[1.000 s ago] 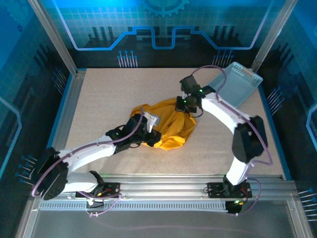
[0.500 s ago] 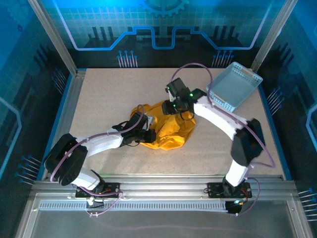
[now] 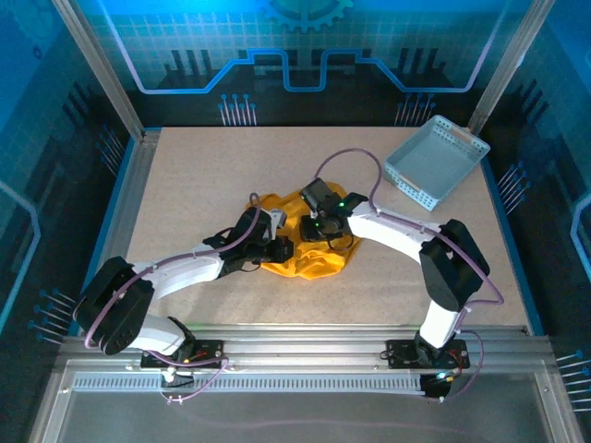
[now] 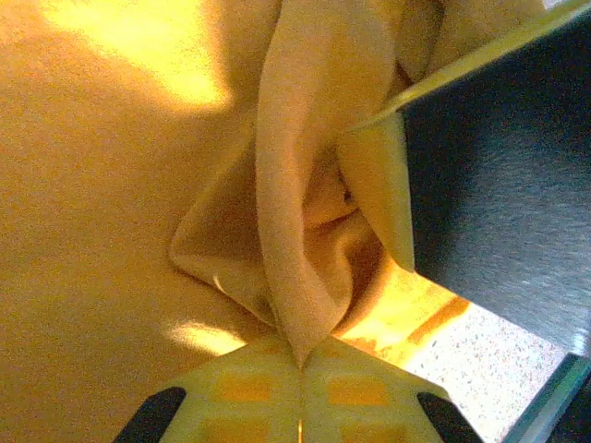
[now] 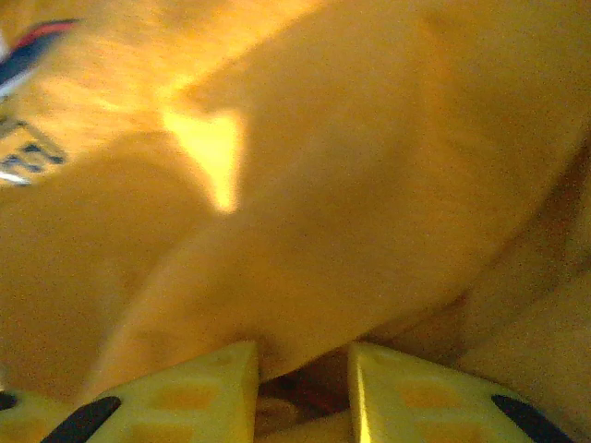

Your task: Fold the inside-out t-shirt

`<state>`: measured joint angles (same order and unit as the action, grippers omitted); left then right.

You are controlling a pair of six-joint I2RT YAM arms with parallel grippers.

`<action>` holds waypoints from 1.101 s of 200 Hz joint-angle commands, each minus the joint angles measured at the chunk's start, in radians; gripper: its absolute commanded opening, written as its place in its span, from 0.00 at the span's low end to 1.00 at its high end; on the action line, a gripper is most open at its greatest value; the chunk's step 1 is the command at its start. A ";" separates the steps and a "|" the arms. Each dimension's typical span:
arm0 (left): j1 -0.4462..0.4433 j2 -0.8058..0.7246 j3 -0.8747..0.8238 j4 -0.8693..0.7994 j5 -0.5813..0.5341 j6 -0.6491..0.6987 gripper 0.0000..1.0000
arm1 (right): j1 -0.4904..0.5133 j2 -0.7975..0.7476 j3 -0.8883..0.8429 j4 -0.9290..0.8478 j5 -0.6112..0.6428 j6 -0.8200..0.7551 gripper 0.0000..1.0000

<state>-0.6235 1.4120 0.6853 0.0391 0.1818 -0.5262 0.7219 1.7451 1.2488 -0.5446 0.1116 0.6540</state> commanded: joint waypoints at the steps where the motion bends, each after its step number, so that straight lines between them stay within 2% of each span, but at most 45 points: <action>1: -0.003 0.031 0.003 0.018 0.031 -0.017 0.11 | -0.031 -0.082 -0.100 -0.015 0.073 0.099 0.34; 21: -0.003 0.057 0.023 0.003 0.034 -0.014 0.19 | -0.043 -0.149 -0.208 0.088 0.001 0.125 0.38; 42: -0.013 0.085 0.049 -0.009 0.043 -0.001 0.25 | -0.051 -0.155 -0.231 0.154 -0.046 0.128 0.41; 69: -0.038 0.102 0.076 -0.036 0.035 0.019 0.26 | -0.058 -0.119 -0.190 0.201 -0.097 0.111 0.41; 143: -0.061 0.085 0.040 -0.031 -0.003 0.017 0.26 | -0.068 -0.019 -0.086 0.149 -0.090 0.087 0.39; 165: -0.061 0.084 0.035 -0.031 -0.008 0.020 0.27 | -0.053 -0.026 -0.076 0.133 -0.064 0.075 0.34; 220: -0.062 0.087 0.033 -0.038 -0.024 0.018 0.27 | -0.023 -0.073 -0.035 0.065 -0.014 0.059 0.06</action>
<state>-0.6811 1.5101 0.7303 0.0204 0.1795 -0.5220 0.6758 1.7153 1.1683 -0.4191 0.0528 0.7246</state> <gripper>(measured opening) 0.271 0.109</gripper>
